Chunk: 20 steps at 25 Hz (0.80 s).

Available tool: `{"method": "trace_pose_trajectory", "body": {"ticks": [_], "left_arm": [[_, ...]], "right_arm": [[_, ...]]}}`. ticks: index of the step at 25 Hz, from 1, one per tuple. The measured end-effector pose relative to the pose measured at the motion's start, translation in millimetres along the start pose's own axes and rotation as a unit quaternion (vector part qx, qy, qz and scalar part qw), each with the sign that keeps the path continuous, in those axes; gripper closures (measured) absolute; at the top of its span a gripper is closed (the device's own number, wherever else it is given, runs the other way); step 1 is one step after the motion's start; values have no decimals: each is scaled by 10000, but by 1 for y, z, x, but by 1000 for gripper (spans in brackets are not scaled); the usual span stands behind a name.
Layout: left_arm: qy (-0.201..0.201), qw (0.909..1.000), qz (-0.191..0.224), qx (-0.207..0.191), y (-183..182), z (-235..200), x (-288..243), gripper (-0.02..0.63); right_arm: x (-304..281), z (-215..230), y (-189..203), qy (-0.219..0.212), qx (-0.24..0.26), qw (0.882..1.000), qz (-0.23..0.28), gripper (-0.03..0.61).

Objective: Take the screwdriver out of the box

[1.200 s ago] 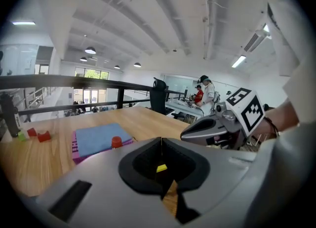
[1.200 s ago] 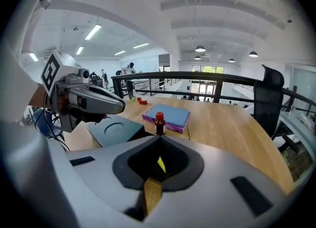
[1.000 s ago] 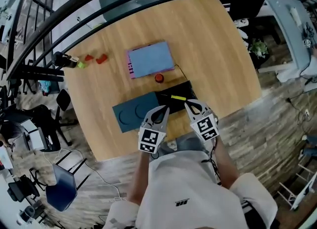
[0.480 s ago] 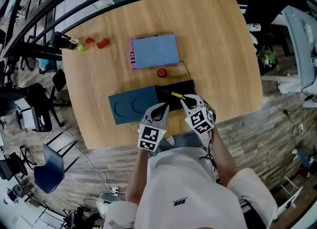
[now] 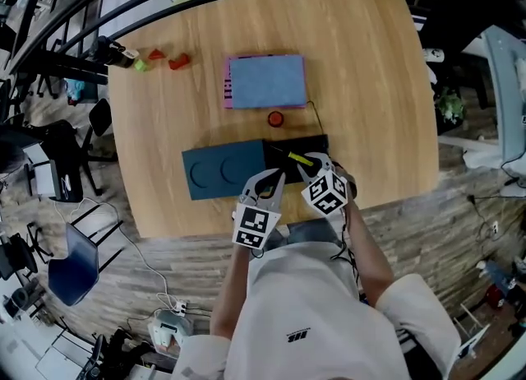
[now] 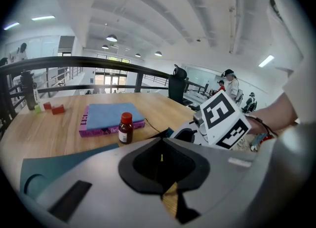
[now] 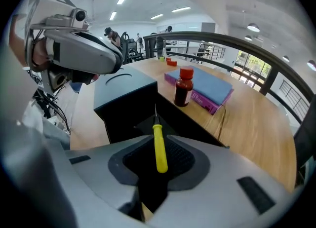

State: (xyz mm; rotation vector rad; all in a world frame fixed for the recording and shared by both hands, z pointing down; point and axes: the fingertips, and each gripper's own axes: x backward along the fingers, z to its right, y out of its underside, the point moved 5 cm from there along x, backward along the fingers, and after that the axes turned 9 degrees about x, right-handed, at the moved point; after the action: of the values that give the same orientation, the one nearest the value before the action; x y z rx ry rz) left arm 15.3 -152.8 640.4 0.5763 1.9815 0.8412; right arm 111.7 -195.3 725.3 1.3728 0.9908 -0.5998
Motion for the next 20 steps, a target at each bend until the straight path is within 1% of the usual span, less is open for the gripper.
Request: {"method": "trace_pose_trajectory", "body": {"ticks": [2, 5, 8, 10, 15, 20], "left_arm": [[-18, 10000, 11, 6, 0, 0, 0, 598], [-7, 10000, 21, 28, 0, 1, 0, 598], [35, 10000, 17, 29, -1, 1, 1, 598], [58, 10000, 10, 18, -1, 0, 2, 598], [93, 10000, 32, -5, -2, -1, 6, 598], [112, 9999, 97, 4, -2, -3, 14, 598]], "right_arm": [[-3, -2, 0, -82, 53, 9999, -139, 506], [-6, -5, 2, -162, 123, 9993, -321, 476], [-9, -5, -1, -131, 279, 9982, -512, 465], [-12, -4, -4, -100, 356, 9977, -565, 465], [-22, -5, -6, -169, 361, 9964, -742, 465], [-31, -9, -1, -161, 508, 9921, -1138, 465]]}}
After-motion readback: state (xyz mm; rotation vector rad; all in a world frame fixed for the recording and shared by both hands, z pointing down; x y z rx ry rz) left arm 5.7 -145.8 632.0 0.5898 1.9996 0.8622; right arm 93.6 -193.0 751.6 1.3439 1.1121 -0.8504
